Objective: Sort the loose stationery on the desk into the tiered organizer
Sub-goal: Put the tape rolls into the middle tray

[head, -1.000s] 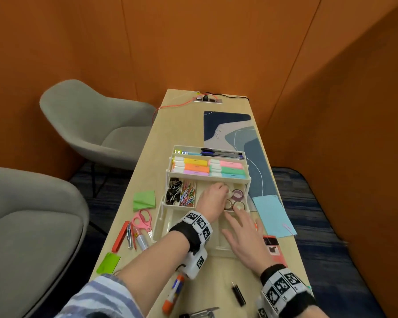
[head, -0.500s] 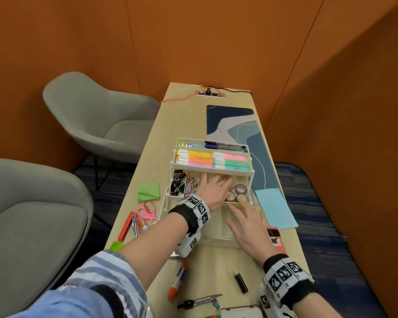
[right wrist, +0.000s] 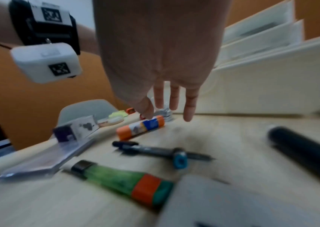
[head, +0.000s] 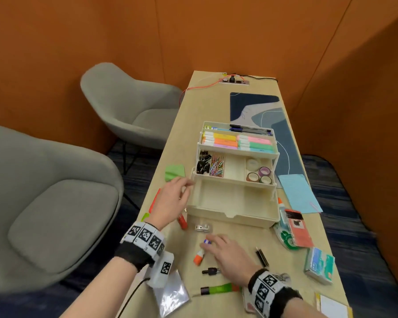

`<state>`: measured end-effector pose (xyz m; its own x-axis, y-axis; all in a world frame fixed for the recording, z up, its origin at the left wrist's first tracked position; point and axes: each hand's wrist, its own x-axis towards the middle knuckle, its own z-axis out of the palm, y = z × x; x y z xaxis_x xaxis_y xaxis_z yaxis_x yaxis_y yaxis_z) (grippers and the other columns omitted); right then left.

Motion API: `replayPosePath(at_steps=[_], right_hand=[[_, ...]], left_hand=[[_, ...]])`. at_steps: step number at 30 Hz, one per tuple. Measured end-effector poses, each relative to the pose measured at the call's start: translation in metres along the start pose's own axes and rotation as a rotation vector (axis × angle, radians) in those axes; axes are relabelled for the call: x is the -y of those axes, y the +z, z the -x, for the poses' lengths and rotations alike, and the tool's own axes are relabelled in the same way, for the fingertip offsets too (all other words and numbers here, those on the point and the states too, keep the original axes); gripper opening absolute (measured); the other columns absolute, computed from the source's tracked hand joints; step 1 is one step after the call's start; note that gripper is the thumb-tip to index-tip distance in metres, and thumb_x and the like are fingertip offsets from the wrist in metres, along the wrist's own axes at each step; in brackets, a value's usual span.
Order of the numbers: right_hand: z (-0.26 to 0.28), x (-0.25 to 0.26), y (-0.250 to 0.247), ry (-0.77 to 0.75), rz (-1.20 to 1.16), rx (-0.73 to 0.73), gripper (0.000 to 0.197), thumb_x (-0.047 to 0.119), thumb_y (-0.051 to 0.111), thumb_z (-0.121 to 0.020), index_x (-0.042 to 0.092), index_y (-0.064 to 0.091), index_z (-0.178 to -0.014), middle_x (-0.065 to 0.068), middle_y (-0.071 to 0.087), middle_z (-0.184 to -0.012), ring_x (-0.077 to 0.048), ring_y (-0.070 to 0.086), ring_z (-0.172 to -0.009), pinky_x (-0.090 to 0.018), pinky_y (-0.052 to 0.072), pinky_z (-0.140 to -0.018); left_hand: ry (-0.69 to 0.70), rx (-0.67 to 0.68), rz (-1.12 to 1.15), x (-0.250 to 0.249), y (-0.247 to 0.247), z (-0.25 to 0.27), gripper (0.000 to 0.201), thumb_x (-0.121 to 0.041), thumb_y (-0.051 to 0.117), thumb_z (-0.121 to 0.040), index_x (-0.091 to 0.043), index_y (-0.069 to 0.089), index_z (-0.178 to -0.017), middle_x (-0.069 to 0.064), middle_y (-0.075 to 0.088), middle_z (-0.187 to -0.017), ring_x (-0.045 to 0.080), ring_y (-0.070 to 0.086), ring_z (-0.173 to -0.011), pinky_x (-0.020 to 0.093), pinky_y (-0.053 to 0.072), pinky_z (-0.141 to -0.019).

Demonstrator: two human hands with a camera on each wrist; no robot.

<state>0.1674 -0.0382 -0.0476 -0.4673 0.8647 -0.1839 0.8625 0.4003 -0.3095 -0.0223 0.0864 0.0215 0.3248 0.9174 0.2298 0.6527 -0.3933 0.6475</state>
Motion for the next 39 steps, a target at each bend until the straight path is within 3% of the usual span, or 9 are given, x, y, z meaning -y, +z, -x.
replayPosePath(at_steps=[7, 11, 16, 20, 24, 28, 33, 36, 39], right_hand=[[-0.027, 0.021, 0.005, 0.101, 0.132, -0.094, 0.057, 0.009, 0.07, -0.063, 0.023, 0.058, -0.117, -0.009, 0.05, -0.134, -0.028, 0.05, -0.122, -0.04, 0.049, -0.088], [-0.038, 0.022, -0.002, 0.132, 0.089, -0.114, 0.043, 0.013, 0.058, -0.08, 0.019, 0.056, -0.123, -0.009, 0.028, -0.152, -0.027, 0.027, -0.139, -0.044, 0.036, -0.105], [-0.043, 0.021, -0.005, 0.183, -0.037, -0.085, 0.043, 0.018, 0.047, -0.088, 0.021, 0.049, -0.131, -0.007, 0.017, -0.154, -0.023, 0.018, -0.142, -0.044, 0.024, -0.113], [-0.05, 0.023, -0.01, 0.244, -0.141, -0.106, 0.043, 0.02, 0.045, -0.091, 0.018, 0.046, -0.134, -0.005, 0.028, -0.142, -0.021, 0.036, -0.13, -0.039, 0.03, -0.108], [-0.048, 0.018, -0.01, 0.295, -0.225, -0.112, 0.034, 0.016, 0.045, -0.094, 0.009, 0.051, -0.127, -0.006, 0.031, -0.135, -0.025, 0.054, -0.103, -0.03, 0.045, -0.089], [-0.034, 0.004, -0.003, 0.327, -0.309, -0.122, 0.037, 0.015, 0.043, -0.096, 0.009, 0.048, -0.132, -0.005, 0.031, -0.14, -0.019, 0.055, -0.107, -0.024, 0.046, -0.091], [-0.004, -0.014, -0.003, 0.403, -0.383, -0.216, 0.038, 0.023, 0.045, -0.097, 0.014, 0.048, -0.134, 0.004, 0.04, -0.135, -0.001, 0.051, -0.096, -0.012, 0.041, -0.088], [0.011, -0.02, -0.005, 0.47, -0.466, -0.291, 0.042, 0.034, 0.053, -0.093, 0.014, 0.053, -0.13, 0.009, 0.043, -0.124, 0.0, 0.051, -0.097, -0.012, 0.039, -0.087], [0.021, -0.017, -0.012, 0.469, -0.556, -0.356, 0.043, 0.039, 0.059, -0.088, 0.016, 0.056, -0.124, 0.011, 0.045, -0.115, 0.002, 0.052, -0.096, -0.008, 0.041, -0.08]], left_hand=[[-0.21, -0.045, -0.074, 0.045, -0.029, 0.052, 0.019, -0.018, 0.051, -0.094, -0.028, 0.064, -0.103, -0.019, 0.055, -0.089, -0.002, 0.052, -0.066, 0.026, 0.039, -0.067], [-0.275, -0.005, -0.084, 0.051, -0.023, 0.068, 0.017, -0.02, 0.052, -0.094, -0.028, 0.064, -0.103, -0.015, 0.059, -0.095, 0.0, 0.052, -0.066, 0.032, 0.047, -0.075], [-0.313, 0.043, -0.079, 0.05, -0.017, 0.076, 0.017, -0.02, 0.051, -0.094, -0.029, 0.063, -0.102, -0.018, 0.061, -0.102, -0.001, 0.054, -0.068, 0.024, 0.039, -0.071], [-0.334, 0.054, -0.058, 0.051, -0.015, 0.072, 0.017, -0.019, 0.051, -0.094, -0.028, 0.064, -0.101, -0.017, 0.061, -0.1, 0.0, 0.054, -0.072, 0.025, 0.039, -0.072], [-0.336, 0.024, -0.048, 0.062, -0.029, 0.056, 0.018, -0.019, 0.051, -0.093, -0.032, 0.064, -0.095, -0.014, 0.064, -0.091, 0.0, 0.055, -0.069, 0.028, 0.045, -0.073], [-0.358, 0.006, -0.104, 0.073, -0.052, 0.044, 0.016, -0.018, 0.052, -0.093, -0.028, 0.065, -0.095, -0.012, 0.065, -0.088, 0.002, 0.056, -0.073, 0.027, 0.042, -0.07], [-0.399, 0.336, -0.357, 0.072, -0.039, 0.053, 0.005, -0.03, 0.057, -0.086, -0.027, 0.058, -0.09, -0.003, 0.064, -0.097, 0.016, 0.061, -0.086, 0.029, 0.046, -0.072], [-0.441, 0.493, -0.511, 0.064, -0.013, 0.066, 0.026, -0.039, 0.054, -0.086, -0.019, 0.049, -0.103, 0.002, 0.053, -0.109, 0.02, 0.055, -0.09, 0.029, 0.042, -0.073], [-0.457, 0.501, -0.586, 0.06, 0.005, 0.074, 0.04, -0.042, 0.052, -0.087, -0.016, 0.043, -0.117, 0.005, 0.046, -0.119, 0.022, 0.058, -0.098, 0.029, 0.043, -0.074]])
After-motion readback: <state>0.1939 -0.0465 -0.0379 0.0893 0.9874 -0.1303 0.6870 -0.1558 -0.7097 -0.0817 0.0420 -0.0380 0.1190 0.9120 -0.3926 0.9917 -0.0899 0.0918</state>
